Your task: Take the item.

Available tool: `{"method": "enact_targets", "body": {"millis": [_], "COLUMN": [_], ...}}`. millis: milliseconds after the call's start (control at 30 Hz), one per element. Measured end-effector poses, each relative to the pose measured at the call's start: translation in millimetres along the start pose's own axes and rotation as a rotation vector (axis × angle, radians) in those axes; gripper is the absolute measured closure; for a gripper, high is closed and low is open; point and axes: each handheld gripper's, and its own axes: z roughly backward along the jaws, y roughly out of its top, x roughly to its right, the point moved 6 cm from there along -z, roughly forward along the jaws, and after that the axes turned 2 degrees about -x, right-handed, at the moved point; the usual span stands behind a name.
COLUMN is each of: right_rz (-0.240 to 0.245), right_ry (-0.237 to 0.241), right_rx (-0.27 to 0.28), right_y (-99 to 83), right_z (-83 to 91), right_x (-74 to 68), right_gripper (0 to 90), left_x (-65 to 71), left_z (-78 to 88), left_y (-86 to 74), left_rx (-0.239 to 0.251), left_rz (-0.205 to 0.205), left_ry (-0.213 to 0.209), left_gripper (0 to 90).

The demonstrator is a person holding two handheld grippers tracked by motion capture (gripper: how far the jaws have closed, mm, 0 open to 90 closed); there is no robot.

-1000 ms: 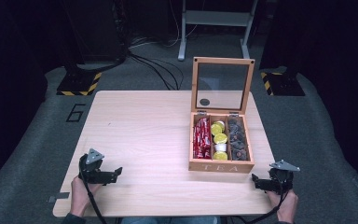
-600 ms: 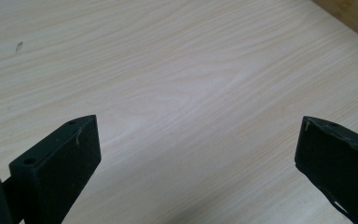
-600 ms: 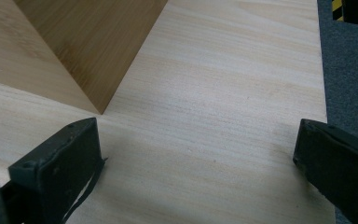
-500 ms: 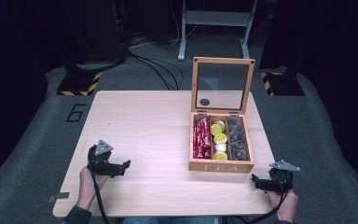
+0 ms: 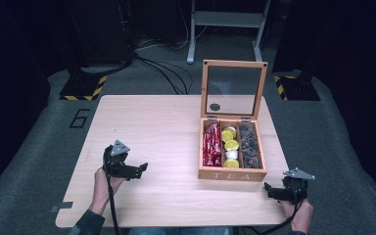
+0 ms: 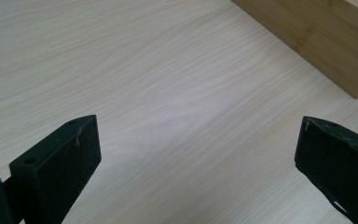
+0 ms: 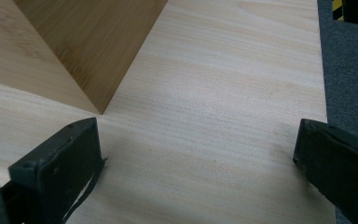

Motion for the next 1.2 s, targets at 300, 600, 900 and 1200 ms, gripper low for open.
{"method": "enact_targets", "body": {"millis": [300,600,900,1200], "right_rz": [0.001,0.001,0.002,-0.001], "right_ry": [0.0,0.002,0.002,0.002], "right_rx": [0.0,0.001,0.001,0.002], "right_y": [0.0,-0.1,0.0,0.0], "right_z": [0.0,0.1,0.2,0.3], "right_x": [0.0,-0.1,-0.1,-0.4], "right_gripper": [0.3,0.5,0.6,0.7], "left_x": [15.7,28.1,42.8,54.7], "left_z": [-10.4,-17.6,-30.1,-41.2], "left_y": [23.1,39.0,61.9,76.4], "left_rx": [0.002,0.011,0.019,0.021], "left_rz": [-0.028,-0.051,-0.072,-0.084], "left_ry": [-0.041,-0.059,-0.088,-0.105], "left_gripper": [0.1,0.1,0.2,0.6]}}
